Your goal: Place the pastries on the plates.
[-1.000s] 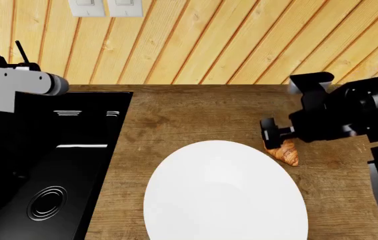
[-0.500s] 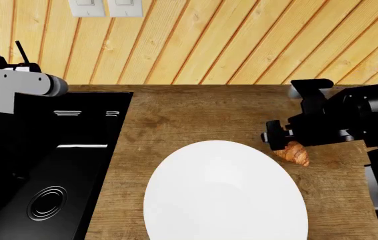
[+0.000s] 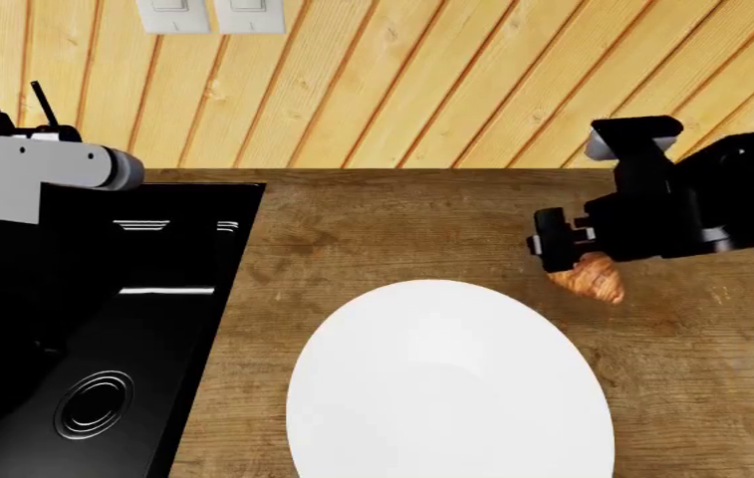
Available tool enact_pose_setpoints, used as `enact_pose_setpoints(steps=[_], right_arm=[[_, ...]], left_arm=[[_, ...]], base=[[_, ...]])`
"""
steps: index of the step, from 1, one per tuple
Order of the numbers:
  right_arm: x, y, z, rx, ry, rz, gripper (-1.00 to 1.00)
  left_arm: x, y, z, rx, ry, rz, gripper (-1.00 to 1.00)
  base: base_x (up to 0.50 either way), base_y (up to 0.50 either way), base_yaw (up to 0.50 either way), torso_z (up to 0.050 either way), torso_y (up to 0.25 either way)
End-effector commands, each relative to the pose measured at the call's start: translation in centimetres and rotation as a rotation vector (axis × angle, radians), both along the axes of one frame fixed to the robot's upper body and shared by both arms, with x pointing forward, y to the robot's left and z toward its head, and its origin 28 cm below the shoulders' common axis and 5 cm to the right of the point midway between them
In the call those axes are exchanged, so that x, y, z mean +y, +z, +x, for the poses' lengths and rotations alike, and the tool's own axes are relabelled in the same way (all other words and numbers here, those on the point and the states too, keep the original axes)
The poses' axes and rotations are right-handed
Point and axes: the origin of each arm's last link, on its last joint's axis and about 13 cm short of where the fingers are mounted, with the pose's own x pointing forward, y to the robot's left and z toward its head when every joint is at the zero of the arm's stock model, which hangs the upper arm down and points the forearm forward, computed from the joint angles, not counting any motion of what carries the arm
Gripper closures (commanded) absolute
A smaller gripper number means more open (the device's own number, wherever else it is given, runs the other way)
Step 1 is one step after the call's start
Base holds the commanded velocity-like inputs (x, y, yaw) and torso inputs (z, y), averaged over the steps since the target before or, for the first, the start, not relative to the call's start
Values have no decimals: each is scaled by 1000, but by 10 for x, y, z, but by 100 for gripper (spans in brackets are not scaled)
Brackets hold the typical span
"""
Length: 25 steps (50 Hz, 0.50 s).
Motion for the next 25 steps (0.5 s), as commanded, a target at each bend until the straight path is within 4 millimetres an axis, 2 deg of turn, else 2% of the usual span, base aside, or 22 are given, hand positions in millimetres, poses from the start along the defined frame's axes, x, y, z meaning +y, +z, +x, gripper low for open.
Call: enact_pose_setpoints(steps=[1, 11, 20, 25], right_arm=[[2, 31, -8, -69, 38, -2, 100], [7, 41, -21, -72, 109, 17, 100], [25, 54, -51, -105, 247, 33, 100], [29, 51, -60, -104, 286, 30, 100]], left_arm=[[-1, -1, 1, 1, -1, 0, -100], [1, 1, 0, -2, -4, -1, -100], [3, 0, -2, 2, -4, 1, -100], [0, -1, 1, 4, -2, -1, -100]], base=[[0, 0, 0, 0, 0], [0, 0, 0, 0, 0], [0, 0, 0, 0, 0], [0, 0, 0, 0, 0]])
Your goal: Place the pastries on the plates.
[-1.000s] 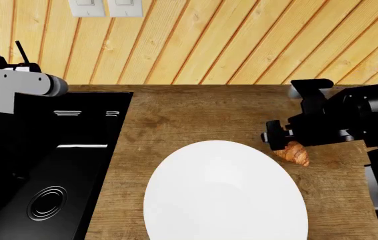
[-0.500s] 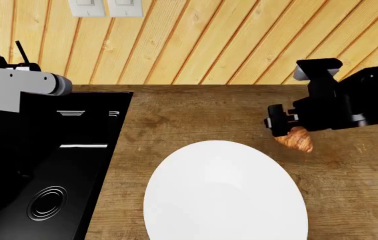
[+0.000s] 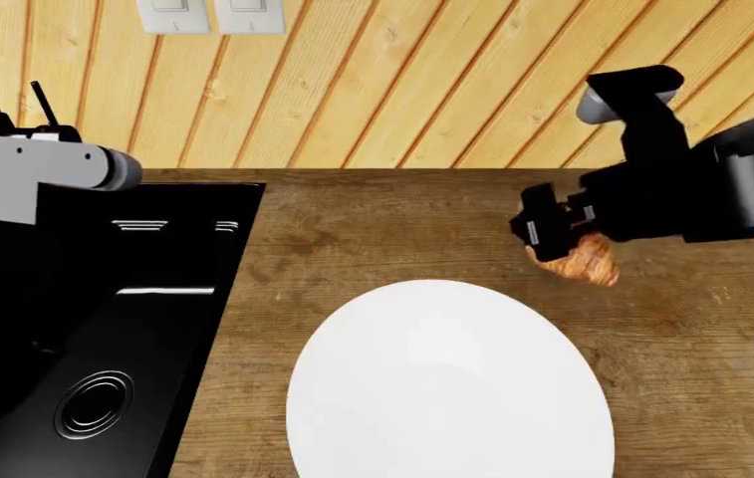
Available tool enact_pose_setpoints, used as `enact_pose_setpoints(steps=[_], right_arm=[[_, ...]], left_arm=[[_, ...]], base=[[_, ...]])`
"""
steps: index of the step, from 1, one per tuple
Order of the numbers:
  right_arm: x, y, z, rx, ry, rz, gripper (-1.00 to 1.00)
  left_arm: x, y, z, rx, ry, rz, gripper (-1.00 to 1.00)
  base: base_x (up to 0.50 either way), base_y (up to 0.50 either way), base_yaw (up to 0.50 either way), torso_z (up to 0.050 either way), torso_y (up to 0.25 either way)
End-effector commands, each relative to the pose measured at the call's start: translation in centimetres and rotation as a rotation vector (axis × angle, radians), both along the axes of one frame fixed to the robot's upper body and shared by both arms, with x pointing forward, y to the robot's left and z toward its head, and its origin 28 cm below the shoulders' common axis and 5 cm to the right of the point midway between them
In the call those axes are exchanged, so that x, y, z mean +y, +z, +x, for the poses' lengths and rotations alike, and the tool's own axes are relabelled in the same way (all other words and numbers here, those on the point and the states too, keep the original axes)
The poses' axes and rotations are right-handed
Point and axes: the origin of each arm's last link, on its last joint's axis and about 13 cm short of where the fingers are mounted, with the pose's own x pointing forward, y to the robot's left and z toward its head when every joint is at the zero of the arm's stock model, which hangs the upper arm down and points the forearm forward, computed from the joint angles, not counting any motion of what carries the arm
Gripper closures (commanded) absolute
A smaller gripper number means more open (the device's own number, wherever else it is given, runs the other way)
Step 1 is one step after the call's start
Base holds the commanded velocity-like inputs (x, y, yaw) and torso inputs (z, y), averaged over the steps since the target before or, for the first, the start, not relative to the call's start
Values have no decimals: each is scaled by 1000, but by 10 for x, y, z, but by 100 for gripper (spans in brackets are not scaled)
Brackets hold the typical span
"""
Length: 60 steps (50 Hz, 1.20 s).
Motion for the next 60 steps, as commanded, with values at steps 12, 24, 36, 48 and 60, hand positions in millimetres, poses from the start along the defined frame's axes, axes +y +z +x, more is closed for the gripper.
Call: enact_pose_setpoints(steps=[12, 24, 36, 48, 60], right_arm=[[28, 1, -41, 4, 220, -22, 100], [47, -8, -56, 39, 323, 7, 100], [59, -23, -65, 80, 386, -5, 100], [67, -44, -64, 138, 411, -11, 100], [72, -60, -60, 157, 416, -32, 100]], left_arm=[[3, -2, -2, 6, -1, 2, -100], [7, 0, -7, 4, 1, 6, -100], [-2, 2, 1, -5, 7, 5, -100], [4, -3, -3, 2, 16, 0, -100], [11, -3, -12, 8, 20, 2, -100]], base=[[0, 0, 0, 0, 0], [0, 0, 0, 0, 0], [0, 0, 0, 0, 0], [0, 0, 0, 0, 0], [0, 0, 0, 0, 0]])
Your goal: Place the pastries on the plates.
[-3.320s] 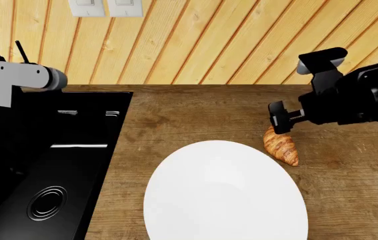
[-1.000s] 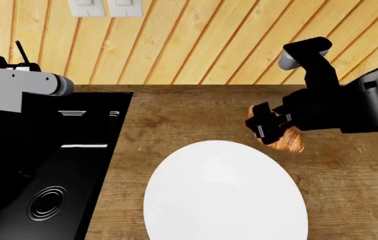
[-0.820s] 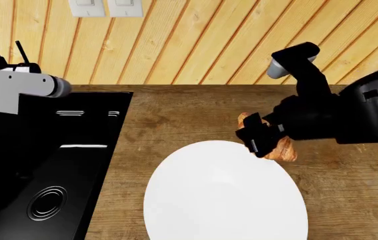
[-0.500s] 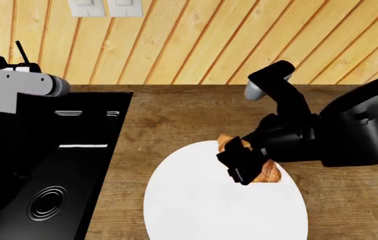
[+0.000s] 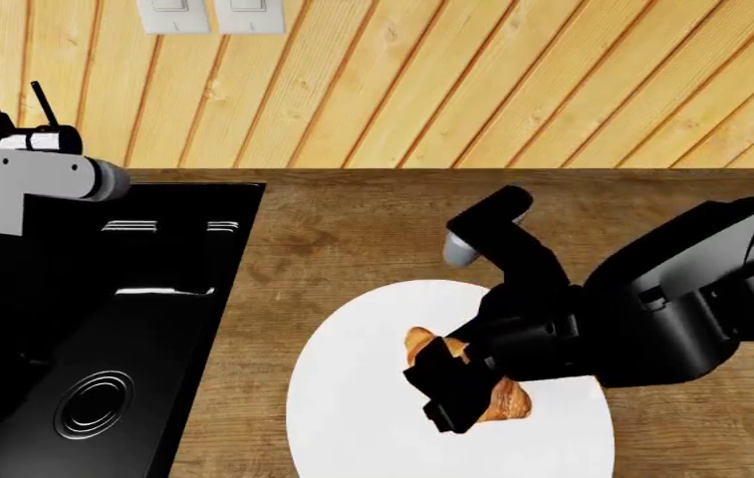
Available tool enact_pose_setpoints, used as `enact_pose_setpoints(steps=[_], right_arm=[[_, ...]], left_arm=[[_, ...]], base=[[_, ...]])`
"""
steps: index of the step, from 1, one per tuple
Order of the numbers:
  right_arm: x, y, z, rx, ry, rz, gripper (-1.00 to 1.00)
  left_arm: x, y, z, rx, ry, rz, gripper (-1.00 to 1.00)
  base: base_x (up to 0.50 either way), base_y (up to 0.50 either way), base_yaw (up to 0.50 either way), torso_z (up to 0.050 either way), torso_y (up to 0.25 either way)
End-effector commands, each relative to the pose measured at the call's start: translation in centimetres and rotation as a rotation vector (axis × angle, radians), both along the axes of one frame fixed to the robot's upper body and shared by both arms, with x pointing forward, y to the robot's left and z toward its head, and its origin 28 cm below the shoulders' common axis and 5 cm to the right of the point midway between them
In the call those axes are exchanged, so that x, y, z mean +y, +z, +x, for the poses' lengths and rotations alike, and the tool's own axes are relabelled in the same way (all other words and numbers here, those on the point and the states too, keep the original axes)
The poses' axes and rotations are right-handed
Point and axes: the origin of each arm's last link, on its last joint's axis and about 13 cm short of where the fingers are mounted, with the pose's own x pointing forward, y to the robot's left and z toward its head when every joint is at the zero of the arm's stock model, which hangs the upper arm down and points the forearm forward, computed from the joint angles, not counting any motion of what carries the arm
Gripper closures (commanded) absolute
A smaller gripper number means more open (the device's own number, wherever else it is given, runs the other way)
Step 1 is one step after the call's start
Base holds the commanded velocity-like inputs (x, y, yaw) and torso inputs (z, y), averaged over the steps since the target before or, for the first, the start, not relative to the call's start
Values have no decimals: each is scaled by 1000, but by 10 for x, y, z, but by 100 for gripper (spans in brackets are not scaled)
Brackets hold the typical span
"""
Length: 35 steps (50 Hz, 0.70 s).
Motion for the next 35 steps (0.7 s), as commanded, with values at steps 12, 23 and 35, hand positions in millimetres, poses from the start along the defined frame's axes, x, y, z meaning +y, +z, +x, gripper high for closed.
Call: enact_pose_setpoints(steps=[12, 23, 35], right_arm=[[4, -5, 3, -1, 8, 7, -100], [1, 16, 6, -43, -16, 75, -100], [-11, 42, 10, -207, -84, 167, -100]], left_arm=[[1, -1, -1, 6, 3, 4, -100], [-6, -1, 7, 10, 0, 6, -100], [-4, 2, 5, -6, 1, 2, -100]], base=[[0, 0, 0, 0, 0], [0, 0, 0, 0, 0], [0, 0, 0, 0, 0]])
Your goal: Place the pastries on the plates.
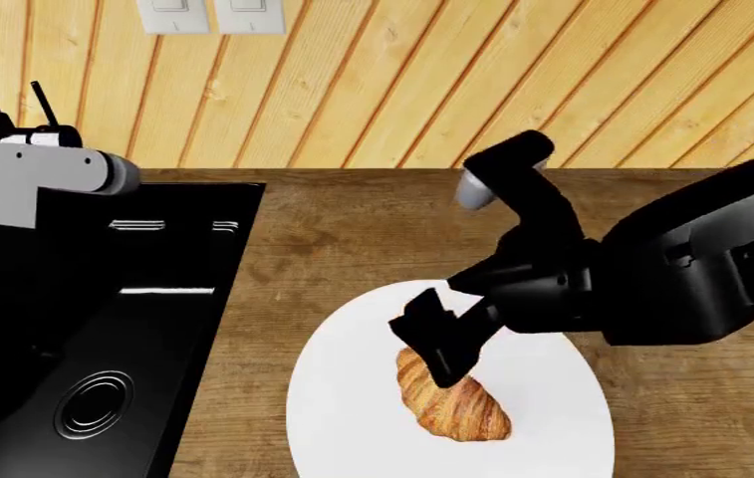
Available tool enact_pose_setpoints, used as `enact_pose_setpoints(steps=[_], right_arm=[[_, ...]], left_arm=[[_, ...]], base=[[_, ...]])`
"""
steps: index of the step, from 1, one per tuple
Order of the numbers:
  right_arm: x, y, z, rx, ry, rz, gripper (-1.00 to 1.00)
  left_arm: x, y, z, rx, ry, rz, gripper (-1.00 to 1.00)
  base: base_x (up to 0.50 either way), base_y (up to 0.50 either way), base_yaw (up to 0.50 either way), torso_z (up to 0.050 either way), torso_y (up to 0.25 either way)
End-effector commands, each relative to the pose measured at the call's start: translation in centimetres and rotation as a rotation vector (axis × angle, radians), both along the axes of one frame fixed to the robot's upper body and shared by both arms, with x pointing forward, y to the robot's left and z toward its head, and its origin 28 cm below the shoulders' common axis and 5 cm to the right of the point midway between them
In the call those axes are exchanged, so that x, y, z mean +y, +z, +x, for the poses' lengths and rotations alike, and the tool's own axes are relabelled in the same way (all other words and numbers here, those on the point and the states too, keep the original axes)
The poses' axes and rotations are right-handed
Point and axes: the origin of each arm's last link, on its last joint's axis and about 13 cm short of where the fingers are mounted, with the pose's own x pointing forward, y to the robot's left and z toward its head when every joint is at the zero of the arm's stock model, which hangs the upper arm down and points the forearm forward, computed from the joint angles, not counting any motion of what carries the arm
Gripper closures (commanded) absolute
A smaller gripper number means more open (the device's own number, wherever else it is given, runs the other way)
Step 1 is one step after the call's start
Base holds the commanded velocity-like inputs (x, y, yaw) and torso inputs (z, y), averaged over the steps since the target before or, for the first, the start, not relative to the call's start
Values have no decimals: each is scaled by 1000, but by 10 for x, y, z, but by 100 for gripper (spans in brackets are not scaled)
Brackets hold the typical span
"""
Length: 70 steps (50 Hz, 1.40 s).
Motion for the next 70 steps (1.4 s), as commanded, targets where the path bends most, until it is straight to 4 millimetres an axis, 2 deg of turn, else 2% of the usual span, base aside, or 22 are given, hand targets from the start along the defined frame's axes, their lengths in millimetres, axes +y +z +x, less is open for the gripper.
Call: enact_pose_setpoints(steps=[1, 9, 14, 17, 20, 22, 34, 46, 70], right_arm=[[-11, 17, 4, -145, -55, 80, -100], [-26, 8, 18, -307, -161, 194, -100], [-34, 10, 26, -239, -315, 231, -100], [-37, 13, 31, -351, -353, 247, -100], [-41, -2, 36, -426, -422, 261, -100], [-42, -11, 36, -381, -437, 277, -100], [-43, -17, 35, -439, -437, 294, -100], [-44, -20, 32, -471, -450, 264, -100], [-46, -21, 29, -498, -454, 244, -100]], left_arm=[[2, 2, -3, -10, -2, 0, -100], [0, 4, -2, -14, -5, 8, -100], [1, 6, -3, -18, -6, 9, -100], [1, 7, -4, -21, -7, 10, -100], [-3, 7, -7, -30, -14, 18, -100], [-4, 8, -6, -32, -17, 24, -100], [-1, 17, -9, -50, -2, 28, -100], [-2, 15, -7, -50, -3, 26, -100], [0, 10, -11, -46, 5, 20, -100]], base=[[0, 0, 0, 0, 0], [0, 0, 0, 0, 0], [0, 0, 0, 0, 0], [0, 0, 0, 0, 0], [0, 0, 0, 0, 0], [0, 0, 0, 0, 0], [0, 0, 0, 0, 0], [-207, 90, 0, 0, 0], [-260, 464, 0, 0, 0]])
